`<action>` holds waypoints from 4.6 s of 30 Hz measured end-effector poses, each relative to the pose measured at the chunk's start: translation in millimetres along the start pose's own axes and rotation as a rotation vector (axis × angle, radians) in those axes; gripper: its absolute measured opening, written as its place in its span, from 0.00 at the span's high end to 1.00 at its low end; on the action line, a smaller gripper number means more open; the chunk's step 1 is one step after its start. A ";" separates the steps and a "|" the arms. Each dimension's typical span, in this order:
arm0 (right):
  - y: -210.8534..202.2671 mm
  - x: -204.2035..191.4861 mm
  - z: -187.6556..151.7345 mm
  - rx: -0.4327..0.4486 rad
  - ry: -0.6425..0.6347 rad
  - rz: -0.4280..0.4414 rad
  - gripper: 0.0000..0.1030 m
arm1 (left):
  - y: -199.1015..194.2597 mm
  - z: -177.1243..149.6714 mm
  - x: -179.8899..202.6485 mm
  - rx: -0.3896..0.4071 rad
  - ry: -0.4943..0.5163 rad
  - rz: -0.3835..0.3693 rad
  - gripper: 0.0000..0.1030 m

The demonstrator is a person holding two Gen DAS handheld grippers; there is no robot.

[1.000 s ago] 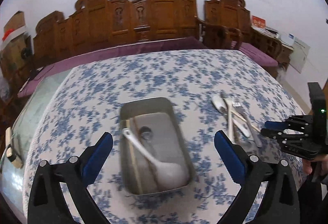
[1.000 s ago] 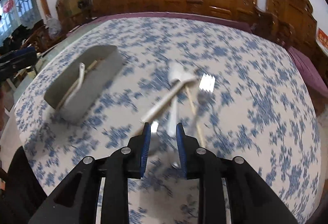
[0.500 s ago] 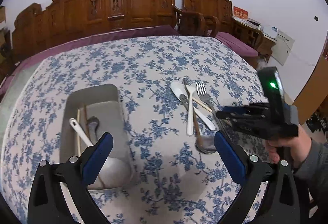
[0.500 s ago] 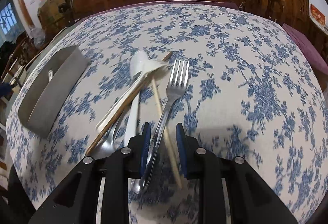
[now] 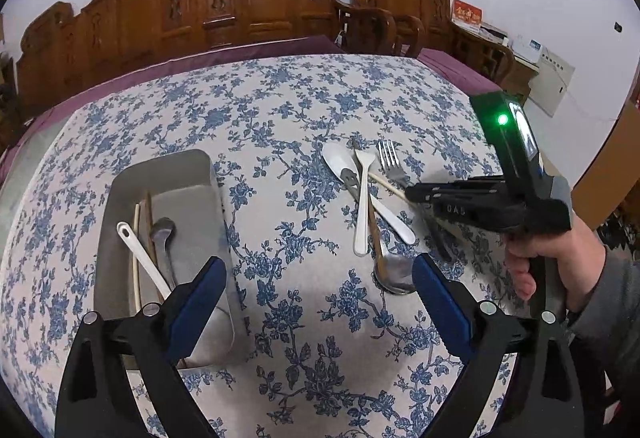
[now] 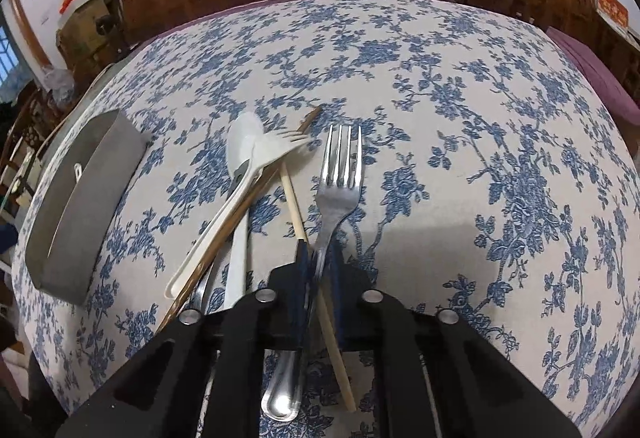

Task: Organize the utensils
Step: 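Move the right tool to the utensil pile and grasp a metal fork, then lift the metal fork with right while left grasps a white plastic fork, then carry the white fork into the tray and release with left while right carries the metal fork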

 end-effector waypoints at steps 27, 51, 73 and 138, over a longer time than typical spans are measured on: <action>-21.8 3.2 -6.4 0.010 -0.029 -0.005 0.92 | 48.3 9.9 15.3 -0.099 0.006 0.003 0.23; -44.3 30.5 -39.7 0.032 -0.046 0.049 0.92 | 152.8 60.0 57.8 -0.182 0.060 0.006 0.69; -47.1 23.9 -47.3 0.029 -0.042 0.061 0.92 | 155.6 57.4 50.1 -0.193 0.063 0.025 0.94; -62.3 -218.2 31.4 0.110 -0.277 0.219 0.92 | 2.2 8.5 -154.8 -0.034 -0.107 0.146 0.70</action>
Point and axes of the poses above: each gripper's, at about its wrist camera, not at the fingertips, and y roughly the way its jaws point, x to its right, z to its top, the point moved 1 cm from there along y, roughly the way its jaws point, and after that the axes turned 4 degrees about x, right-handed, at the moved point
